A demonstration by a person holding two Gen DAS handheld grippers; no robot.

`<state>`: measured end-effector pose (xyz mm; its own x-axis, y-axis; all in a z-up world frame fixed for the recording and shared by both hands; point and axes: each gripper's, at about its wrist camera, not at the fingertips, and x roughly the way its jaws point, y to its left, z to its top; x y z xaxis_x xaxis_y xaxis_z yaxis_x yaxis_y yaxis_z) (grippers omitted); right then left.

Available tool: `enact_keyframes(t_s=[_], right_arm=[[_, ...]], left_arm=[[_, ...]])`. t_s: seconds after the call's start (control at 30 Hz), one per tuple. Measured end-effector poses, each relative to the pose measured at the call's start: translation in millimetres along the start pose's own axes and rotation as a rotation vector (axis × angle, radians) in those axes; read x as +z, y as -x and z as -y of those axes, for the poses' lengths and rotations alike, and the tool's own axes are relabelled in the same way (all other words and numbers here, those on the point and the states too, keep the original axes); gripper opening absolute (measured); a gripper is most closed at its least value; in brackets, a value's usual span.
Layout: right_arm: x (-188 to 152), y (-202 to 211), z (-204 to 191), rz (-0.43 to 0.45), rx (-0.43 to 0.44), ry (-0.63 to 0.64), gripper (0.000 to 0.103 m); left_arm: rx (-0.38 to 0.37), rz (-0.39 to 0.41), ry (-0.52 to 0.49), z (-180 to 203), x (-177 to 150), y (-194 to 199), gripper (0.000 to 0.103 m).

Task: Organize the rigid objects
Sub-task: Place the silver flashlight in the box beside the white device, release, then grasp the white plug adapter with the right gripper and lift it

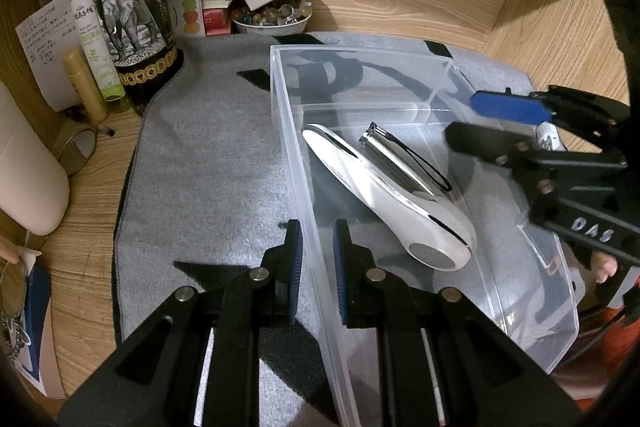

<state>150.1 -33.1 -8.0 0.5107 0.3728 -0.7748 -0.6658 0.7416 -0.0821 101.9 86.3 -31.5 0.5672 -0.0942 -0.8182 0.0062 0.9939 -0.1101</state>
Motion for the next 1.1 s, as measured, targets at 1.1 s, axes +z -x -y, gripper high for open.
enact_keyframes(t_s=[1.1], right_arm=[[-106,20,203,-0.091,-0.410,-0.456,0.049]], left_arm=[[0.003,-0.003,-0.001,-1,1,-1,0.014]])
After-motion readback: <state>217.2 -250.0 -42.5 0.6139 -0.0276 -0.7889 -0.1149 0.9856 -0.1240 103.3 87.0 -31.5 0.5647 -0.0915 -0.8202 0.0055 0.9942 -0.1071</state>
